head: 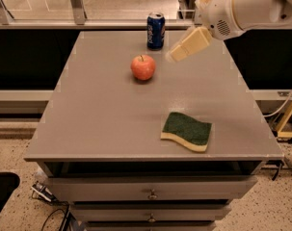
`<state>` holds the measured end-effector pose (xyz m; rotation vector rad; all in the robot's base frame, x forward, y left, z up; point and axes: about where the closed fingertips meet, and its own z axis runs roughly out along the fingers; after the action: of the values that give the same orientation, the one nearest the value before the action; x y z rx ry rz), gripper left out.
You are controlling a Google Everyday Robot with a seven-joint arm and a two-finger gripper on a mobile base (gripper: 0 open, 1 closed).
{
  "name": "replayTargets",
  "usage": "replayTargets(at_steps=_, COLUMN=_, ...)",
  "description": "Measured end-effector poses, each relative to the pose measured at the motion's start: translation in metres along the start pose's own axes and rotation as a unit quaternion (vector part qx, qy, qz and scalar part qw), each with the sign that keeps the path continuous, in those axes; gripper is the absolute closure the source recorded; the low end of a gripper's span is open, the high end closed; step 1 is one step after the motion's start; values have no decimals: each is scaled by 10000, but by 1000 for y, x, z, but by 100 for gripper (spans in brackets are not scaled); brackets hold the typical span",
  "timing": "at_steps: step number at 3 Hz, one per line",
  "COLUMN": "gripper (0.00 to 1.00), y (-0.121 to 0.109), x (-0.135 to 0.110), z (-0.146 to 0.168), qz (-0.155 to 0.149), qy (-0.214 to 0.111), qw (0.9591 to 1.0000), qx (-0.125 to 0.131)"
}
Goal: Pick apple
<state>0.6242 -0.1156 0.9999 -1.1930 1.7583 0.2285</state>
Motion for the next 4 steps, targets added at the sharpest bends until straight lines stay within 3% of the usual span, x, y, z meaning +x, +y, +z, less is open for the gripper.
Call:
replayTargets(at_steps=1, gripper=0, y=6, x=16, z=29, qz=343, qy=-222, qw=9991, qx=-148)
replayTargets(at_steps=3, gripper=0, y=33, x=36, z=108, qz=1055, qy=-967, qw=9878, qx=-620)
replayTargets(at_steps=4, gripper=0, y=49, x=27, z=139, qz=1114, qy=-1215, qw=9827, qx=-842)
